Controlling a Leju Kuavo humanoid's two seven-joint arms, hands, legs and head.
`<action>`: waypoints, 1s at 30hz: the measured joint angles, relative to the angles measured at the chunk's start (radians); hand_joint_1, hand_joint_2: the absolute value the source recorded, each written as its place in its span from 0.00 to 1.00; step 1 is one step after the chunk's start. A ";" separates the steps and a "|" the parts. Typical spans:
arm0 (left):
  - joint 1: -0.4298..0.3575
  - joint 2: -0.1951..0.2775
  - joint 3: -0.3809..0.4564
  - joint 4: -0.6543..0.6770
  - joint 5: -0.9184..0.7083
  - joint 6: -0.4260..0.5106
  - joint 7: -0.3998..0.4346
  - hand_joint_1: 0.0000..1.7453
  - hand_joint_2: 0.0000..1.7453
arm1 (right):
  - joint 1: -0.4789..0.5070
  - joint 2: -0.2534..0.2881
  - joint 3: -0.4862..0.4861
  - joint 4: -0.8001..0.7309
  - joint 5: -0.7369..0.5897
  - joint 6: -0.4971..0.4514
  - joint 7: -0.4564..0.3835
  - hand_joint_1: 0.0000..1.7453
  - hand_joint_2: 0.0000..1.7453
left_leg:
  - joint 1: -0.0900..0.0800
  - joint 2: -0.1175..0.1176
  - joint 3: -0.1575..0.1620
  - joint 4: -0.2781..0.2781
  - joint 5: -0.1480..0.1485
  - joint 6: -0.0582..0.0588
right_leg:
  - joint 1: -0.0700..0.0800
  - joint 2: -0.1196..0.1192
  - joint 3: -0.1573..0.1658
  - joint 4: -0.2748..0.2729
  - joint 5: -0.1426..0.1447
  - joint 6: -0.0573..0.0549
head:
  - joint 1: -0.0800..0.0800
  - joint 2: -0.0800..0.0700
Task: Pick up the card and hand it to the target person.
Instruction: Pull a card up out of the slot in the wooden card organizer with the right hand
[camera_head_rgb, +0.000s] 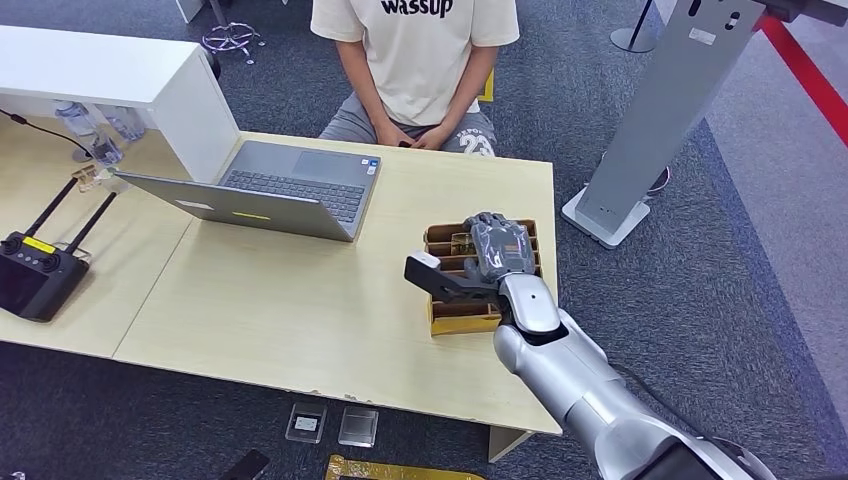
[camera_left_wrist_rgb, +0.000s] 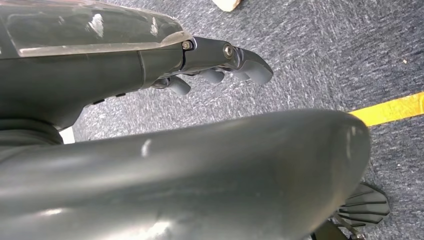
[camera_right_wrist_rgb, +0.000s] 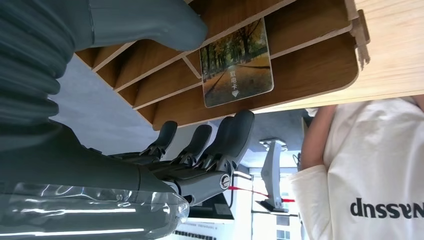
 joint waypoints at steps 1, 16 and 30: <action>0.000 0.001 0.000 0.000 0.000 0.000 0.000 0.00 0.00 | 0.000 0.000 0.000 0.001 0.000 0.000 0.000 0.44 1.00 | 0.000 0.000 0.000 0.000 0.000 0.000 | 0.000 0.000 0.000 0.000 0.000 0.000 | 0.000 0.000; 0.003 0.012 -0.006 -0.002 0.009 -0.003 -0.005 0.00 0.00 | 0.000 0.018 0.004 0.014 -0.019 -0.011 -0.021 0.49 1.00 | 0.000 0.001 0.001 -0.001 0.000 0.000 | 0.000 0.001 0.000 -0.001 0.000 0.000 | 0.000 0.000; 0.005 0.017 -0.005 -0.002 0.016 -0.005 -0.011 0.00 0.00 | 0.003 0.023 0.004 0.012 -0.022 -0.022 -0.025 0.77 1.00 | 0.000 0.001 0.000 0.000 0.000 0.000 | 0.000 0.001 -0.001 0.000 0.000 0.000 | 0.000 0.000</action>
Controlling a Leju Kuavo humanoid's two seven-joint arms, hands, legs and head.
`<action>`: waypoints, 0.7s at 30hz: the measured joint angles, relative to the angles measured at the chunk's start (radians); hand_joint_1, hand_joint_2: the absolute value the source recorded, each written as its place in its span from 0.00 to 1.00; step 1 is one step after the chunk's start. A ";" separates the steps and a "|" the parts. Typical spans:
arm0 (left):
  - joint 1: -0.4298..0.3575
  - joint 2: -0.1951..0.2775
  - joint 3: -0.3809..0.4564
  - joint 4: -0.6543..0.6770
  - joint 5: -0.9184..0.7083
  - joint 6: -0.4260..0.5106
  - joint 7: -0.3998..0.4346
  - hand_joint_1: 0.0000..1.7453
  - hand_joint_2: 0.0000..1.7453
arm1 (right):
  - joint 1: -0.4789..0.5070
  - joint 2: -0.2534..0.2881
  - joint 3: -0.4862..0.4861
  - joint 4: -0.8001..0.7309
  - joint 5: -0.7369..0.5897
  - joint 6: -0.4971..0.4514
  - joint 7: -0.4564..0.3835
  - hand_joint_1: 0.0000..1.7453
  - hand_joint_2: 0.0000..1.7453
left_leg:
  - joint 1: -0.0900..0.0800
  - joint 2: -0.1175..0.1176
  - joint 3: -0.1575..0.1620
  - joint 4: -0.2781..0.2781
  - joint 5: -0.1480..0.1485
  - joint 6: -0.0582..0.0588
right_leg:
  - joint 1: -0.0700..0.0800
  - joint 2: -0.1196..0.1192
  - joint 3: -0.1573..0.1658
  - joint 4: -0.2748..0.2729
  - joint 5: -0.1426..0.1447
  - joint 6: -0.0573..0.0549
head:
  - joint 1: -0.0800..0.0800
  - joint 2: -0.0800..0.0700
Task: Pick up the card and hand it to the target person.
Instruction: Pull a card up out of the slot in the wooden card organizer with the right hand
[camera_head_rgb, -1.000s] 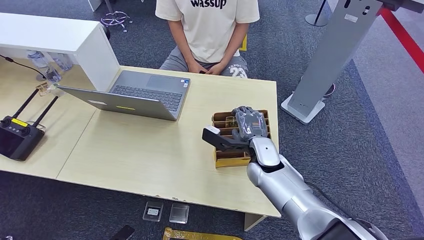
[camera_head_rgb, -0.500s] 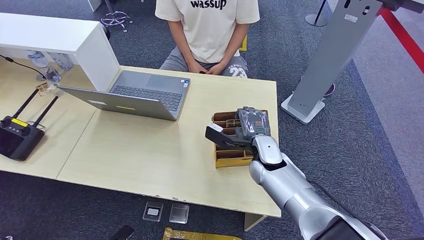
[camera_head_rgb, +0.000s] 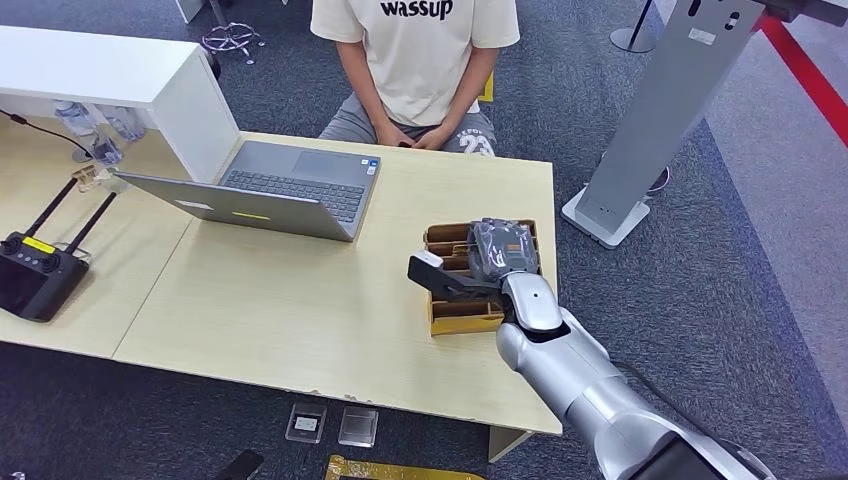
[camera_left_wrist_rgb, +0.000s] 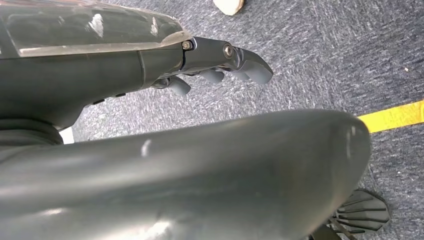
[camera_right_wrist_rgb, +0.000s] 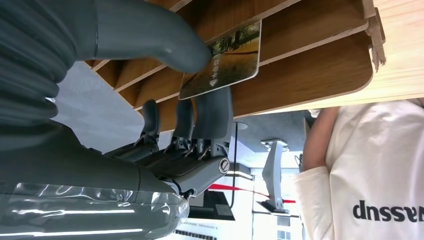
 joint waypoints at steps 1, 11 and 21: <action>0.000 0.000 0.000 0.000 0.000 0.000 0.000 0.00 0.00 | 0.000 0.000 0.000 0.000 0.000 0.000 0.000 0.77 1.00 | 0.000 0.000 0.000 0.000 0.000 0.000 | 0.000 0.000 0.000 0.000 0.000 0.000 | 0.000 0.000; -0.009 -0.001 -0.013 -0.007 -0.009 -0.025 -0.026 0.00 0.50 | 0.005 -0.005 -0.004 0.000 -0.003 0.002 0.002 0.89 1.00 | 0.000 0.000 0.000 0.000 0.000 0.000 | 0.000 -0.001 0.000 0.000 0.000 0.000 | 0.000 0.000; -0.069 -0.069 -0.046 -0.030 -0.050 -0.044 0.008 0.00 1.00 | 0.040 -0.057 -0.032 -0.069 -0.001 -0.003 0.078 0.89 1.00 | -0.001 -0.005 0.000 0.000 0.002 0.001 | 0.000 -0.005 0.002 -0.002 0.001 0.001 | 0.000 0.000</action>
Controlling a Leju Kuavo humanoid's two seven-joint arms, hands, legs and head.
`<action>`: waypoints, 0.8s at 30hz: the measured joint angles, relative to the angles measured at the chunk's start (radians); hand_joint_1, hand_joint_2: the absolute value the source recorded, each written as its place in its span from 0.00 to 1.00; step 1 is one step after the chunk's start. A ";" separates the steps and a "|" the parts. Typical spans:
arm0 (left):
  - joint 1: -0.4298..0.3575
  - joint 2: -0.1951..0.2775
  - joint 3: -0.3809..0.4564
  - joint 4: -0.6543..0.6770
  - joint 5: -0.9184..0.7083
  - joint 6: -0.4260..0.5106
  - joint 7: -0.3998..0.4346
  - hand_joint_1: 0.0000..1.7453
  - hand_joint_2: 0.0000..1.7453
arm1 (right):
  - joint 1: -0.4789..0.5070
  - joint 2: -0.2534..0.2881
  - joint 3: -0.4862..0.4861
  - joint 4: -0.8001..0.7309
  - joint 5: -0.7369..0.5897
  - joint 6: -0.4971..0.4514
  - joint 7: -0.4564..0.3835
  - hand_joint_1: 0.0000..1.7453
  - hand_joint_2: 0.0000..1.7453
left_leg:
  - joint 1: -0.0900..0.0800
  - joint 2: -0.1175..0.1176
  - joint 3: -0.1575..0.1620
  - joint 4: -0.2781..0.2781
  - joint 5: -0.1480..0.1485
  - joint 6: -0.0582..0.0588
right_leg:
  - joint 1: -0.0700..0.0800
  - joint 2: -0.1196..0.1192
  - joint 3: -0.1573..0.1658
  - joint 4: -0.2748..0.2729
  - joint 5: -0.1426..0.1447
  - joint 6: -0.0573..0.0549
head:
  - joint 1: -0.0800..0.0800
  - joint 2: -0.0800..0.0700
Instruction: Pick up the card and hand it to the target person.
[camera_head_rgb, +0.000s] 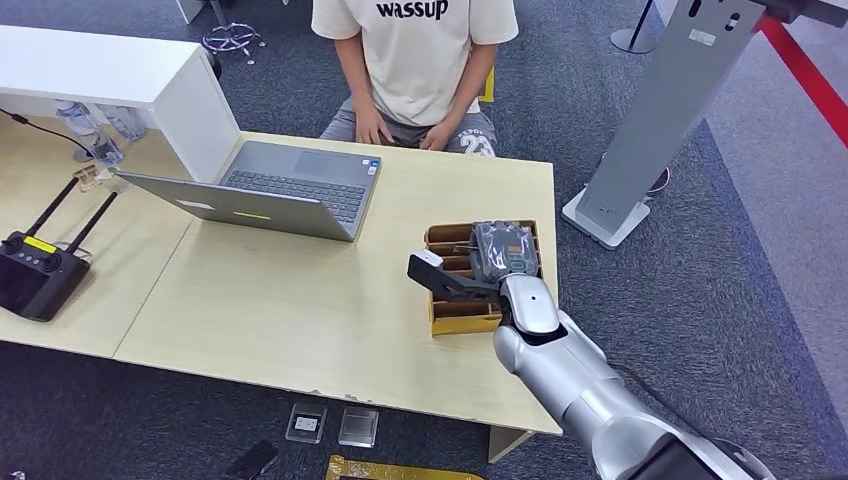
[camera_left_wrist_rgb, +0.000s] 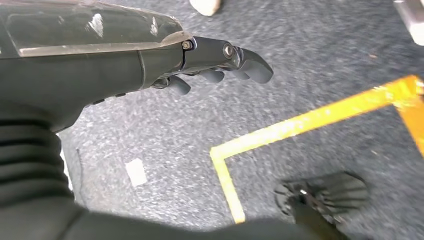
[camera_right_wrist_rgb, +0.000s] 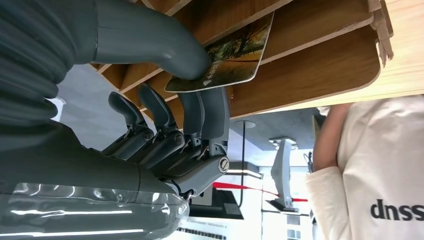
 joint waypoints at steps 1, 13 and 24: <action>0.001 0.001 0.000 0.002 0.000 -0.001 -0.002 0.00 1.00 | -0.003 -0.005 -0.013 -0.015 -0.008 -0.005 0.001 0.89 1.00 | 0.000 0.001 0.000 0.000 0.000 0.000 | 0.000 0.001 0.000 0.000 0.000 0.000 | 0.000 0.000; 0.034 0.004 0.031 0.007 0.029 0.027 -0.022 0.00 1.00 | 0.089 -0.213 -0.187 -0.702 -0.017 0.015 0.116 0.89 1.00 | 0.000 0.001 -0.003 0.003 -0.002 0.000 | 0.000 0.002 -0.003 0.003 0.000 0.000 | 0.000 0.000; 0.023 0.004 0.017 0.008 0.013 0.013 -0.014 0.00 1.00 | 0.114 -0.176 -0.166 -0.680 0.038 -0.036 0.050 0.89 1.00 | 0.000 0.002 -0.002 0.002 -0.001 -0.001 | 0.000 0.003 -0.003 0.002 0.000 0.000 | 0.000 0.000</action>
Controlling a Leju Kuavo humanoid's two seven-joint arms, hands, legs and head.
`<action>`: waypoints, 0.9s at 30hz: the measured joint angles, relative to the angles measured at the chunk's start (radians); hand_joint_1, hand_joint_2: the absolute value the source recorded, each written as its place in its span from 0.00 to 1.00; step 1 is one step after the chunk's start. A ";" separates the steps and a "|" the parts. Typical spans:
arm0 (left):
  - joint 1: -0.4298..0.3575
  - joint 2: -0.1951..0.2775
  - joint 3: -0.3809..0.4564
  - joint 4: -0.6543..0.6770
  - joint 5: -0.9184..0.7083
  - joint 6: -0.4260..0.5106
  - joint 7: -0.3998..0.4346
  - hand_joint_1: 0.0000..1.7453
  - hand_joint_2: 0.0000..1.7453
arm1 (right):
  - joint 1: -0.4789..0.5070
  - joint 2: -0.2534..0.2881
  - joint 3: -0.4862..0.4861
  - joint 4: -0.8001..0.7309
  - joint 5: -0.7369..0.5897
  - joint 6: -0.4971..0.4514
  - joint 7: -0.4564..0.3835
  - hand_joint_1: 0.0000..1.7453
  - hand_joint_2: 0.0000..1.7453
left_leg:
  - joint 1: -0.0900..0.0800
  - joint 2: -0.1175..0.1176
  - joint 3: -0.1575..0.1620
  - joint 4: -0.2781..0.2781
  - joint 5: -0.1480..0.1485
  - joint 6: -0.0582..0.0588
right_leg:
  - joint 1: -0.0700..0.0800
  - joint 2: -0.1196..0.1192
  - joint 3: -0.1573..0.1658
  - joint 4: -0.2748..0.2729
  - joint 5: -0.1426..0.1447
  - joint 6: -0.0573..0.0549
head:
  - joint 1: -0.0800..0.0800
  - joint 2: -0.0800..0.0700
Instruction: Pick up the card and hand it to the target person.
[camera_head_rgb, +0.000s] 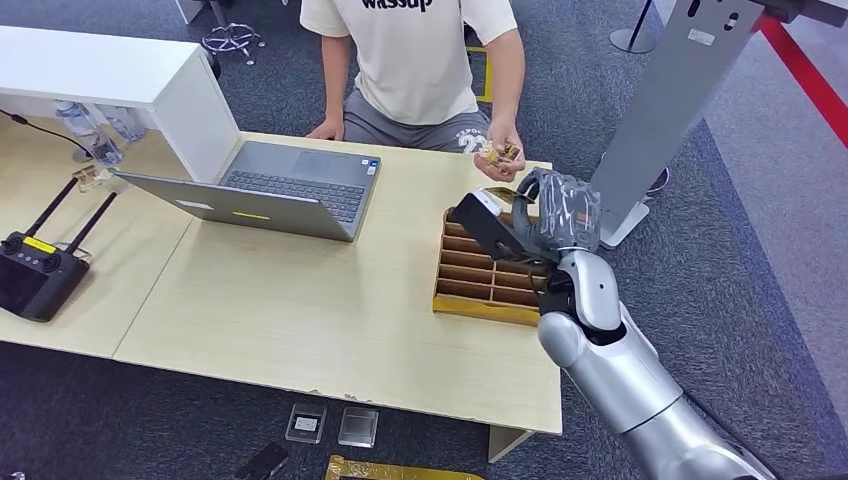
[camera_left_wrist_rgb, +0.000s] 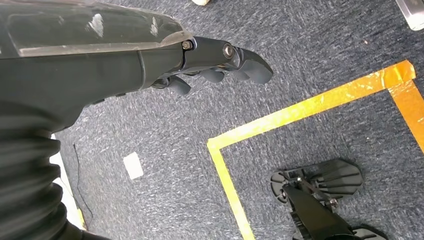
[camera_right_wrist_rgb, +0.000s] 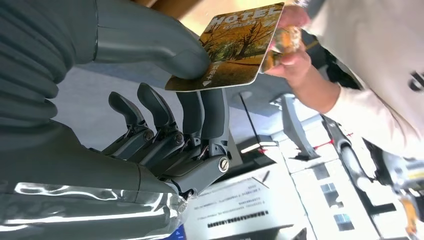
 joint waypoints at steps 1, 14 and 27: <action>-0.003 -0.001 -0.002 0.000 -0.003 -0.003 0.002 0.00 1.00 | -0.014 0.019 0.004 0.068 0.009 -0.036 -0.025 0.89 1.00 | 0.000 0.001 0.001 0.000 0.000 0.000 | 0.000 0.001 0.000 0.000 0.000 0.000 | 0.000 0.000; -0.039 -0.024 -0.041 0.003 -0.042 -0.020 0.022 0.00 1.00 | -0.074 0.183 -0.254 0.566 0.173 -0.323 -0.360 0.89 1.00 | 0.000 0.001 0.001 -0.002 0.001 0.000 | 0.000 0.001 0.002 -0.001 0.001 0.000 | 0.000 0.000; -0.029 -0.015 -0.033 0.004 -0.030 -0.041 0.015 0.00 1.00 | -0.079 0.239 -0.351 0.697 0.265 -0.323 -0.438 0.89 1.00 | 0.000 0.002 0.002 -0.001 0.000 0.000 | 0.000 0.002 0.001 0.000 0.001 0.000 | 0.000 0.000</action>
